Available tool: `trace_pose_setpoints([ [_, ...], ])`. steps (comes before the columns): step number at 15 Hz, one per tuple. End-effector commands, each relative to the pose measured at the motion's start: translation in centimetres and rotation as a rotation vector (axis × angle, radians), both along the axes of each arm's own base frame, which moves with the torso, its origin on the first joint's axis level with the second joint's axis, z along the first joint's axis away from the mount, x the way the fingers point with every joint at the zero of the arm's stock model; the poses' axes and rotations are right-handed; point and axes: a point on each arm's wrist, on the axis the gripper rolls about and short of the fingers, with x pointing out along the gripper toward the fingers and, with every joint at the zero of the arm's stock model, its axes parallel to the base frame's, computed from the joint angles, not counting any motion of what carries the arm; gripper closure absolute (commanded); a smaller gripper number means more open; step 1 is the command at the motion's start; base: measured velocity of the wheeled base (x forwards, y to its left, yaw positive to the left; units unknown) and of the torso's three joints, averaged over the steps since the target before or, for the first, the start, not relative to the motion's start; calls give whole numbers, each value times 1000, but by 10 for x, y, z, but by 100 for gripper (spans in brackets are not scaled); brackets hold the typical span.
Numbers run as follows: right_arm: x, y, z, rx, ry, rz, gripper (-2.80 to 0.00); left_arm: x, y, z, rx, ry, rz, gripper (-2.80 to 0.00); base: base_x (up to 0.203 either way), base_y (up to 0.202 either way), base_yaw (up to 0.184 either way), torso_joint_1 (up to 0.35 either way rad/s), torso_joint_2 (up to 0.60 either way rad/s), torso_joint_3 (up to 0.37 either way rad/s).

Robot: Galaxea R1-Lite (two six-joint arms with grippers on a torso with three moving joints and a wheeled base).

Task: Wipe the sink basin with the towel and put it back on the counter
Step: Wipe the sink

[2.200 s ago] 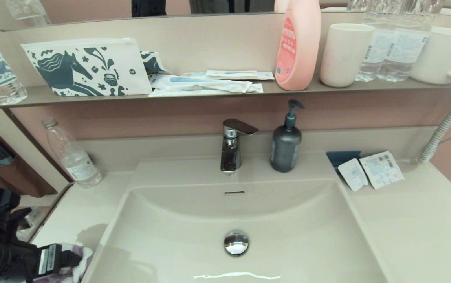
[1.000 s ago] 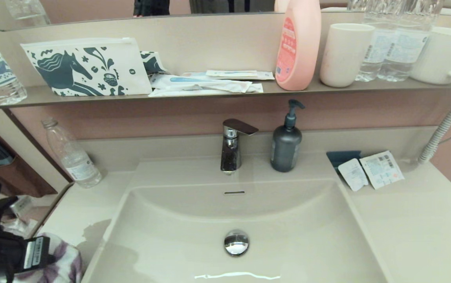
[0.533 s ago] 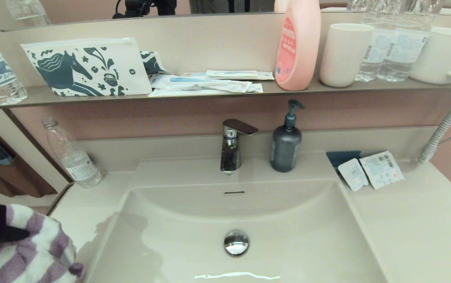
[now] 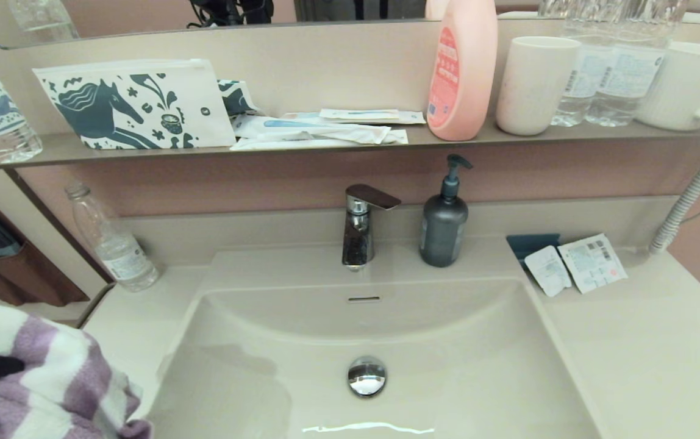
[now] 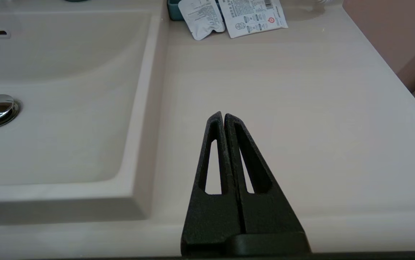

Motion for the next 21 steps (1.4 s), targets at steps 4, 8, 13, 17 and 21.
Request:
trace_pose_setpoints([
  [4, 0, 0, 0, -1, 1, 1, 0, 20, -29, 2, -98, -98, -166, 0, 0, 0, 0, 0, 0, 0],
  [8, 0, 0, 0, -1, 1, 0, 0, 65, -90, -31, 3, -83, -147, 0, 0, 0, 0, 0, 0, 0],
  [13, 0, 0, 0, -1, 1, 0, 0, 88, -177, -79, 71, 83, -204, 0, 0, 0, 0, 0, 0, 0],
  [17, 0, 0, 0, -1, 1, 0, 0, 84, -244, -125, 189, 169, -241, 0, 0, 0, 0, 0, 0, 0],
  [21, 0, 0, 0, -1, 1, 0, 0, 89, -302, -131, 180, 125, -285, 0, 0, 0, 0, 0, 0, 0],
])
